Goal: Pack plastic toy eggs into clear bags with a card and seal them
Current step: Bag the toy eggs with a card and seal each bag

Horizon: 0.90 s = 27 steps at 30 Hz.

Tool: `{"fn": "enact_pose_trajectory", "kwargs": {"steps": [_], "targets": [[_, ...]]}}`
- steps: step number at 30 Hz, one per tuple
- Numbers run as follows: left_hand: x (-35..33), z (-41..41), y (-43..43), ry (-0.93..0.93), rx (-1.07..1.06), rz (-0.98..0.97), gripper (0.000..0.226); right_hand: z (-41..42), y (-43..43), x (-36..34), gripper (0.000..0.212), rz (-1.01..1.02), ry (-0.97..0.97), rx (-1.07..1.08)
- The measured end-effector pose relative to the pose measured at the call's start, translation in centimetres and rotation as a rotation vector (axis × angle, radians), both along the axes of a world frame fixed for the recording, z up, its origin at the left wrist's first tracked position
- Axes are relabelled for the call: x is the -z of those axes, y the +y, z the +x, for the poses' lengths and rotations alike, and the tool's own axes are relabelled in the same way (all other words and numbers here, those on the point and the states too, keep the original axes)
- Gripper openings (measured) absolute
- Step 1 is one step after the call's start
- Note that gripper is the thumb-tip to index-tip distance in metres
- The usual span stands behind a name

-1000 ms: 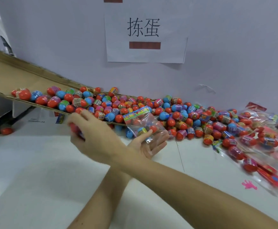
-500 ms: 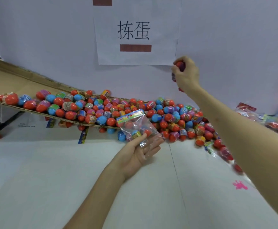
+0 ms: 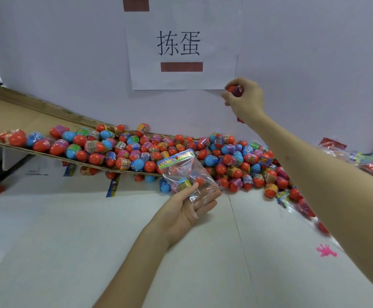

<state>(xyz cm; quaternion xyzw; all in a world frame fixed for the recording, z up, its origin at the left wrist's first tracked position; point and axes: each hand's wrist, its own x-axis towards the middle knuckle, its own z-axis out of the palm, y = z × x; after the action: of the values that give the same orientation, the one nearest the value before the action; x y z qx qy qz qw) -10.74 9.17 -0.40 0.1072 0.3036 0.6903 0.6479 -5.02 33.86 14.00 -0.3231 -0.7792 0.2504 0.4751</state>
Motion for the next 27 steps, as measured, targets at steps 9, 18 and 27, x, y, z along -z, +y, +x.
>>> {"fn": "enact_pose_trajectory", "kwargs": {"steps": [9,18,27], "targets": [[-0.1,0.2,0.0,0.009,-0.011,-0.002,0.041,3.0,-4.6,0.4,0.032,-0.319,0.161,-0.205],[-0.1,0.5,0.4,0.027,-0.079,0.009,0.041,9.8,-14.1,9.2,0.041,-0.609,0.249,-0.481],[-0.1,0.0,0.6,0.015,-0.123,0.029,0.030,10.4,-16.8,12.9,0.032,-0.066,0.054,-0.289]]}}
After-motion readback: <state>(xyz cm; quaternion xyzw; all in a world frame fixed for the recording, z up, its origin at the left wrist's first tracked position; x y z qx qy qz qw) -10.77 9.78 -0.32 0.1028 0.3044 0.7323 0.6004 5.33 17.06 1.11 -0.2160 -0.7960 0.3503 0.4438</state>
